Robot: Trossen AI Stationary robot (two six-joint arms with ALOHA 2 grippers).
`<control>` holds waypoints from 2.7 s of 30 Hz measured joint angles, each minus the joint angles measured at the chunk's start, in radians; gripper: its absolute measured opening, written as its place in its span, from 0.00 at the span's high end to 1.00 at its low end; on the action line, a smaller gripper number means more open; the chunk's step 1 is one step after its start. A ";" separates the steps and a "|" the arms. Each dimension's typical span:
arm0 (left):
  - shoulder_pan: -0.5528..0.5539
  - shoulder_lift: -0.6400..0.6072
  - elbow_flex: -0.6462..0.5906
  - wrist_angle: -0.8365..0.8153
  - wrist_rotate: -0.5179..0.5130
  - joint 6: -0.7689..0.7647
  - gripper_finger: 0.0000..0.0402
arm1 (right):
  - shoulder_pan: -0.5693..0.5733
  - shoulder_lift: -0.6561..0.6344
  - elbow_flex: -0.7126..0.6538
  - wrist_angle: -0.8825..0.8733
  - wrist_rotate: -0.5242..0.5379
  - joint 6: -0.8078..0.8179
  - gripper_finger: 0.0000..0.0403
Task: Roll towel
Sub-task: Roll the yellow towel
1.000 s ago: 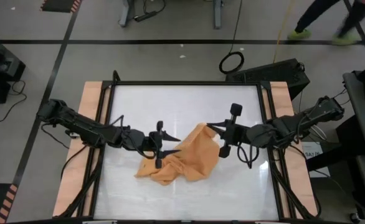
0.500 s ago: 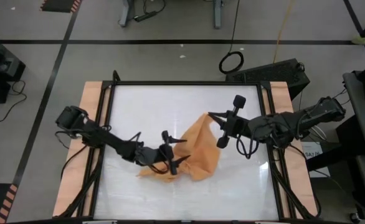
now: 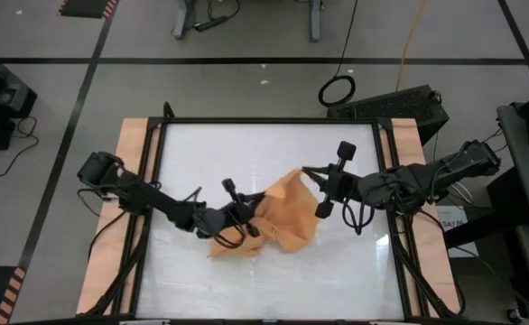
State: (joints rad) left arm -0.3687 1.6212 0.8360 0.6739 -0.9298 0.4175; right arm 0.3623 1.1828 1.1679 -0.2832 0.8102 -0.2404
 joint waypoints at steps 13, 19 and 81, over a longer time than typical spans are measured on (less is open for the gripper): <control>0.022 -0.437 0.000 -0.286 0.189 -0.005 0.99 | 0.027 0.002 0.000 -0.249 -0.150 0.345 1.00; 0.070 -0.531 0.000 -0.582 0.458 -0.398 0.93 | 0.042 0.032 -0.009 -0.281 -0.195 0.450 1.00; 0.163 -0.673 0.142 -0.522 -0.177 0.268 0.99 | -0.077 -0.212 -0.013 0.217 0.232 -0.354 1.00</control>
State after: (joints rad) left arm -0.2059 0.9484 0.9779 0.1523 -1.1072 0.6850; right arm 0.2856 0.9703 1.1545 -0.0666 1.0423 -0.5941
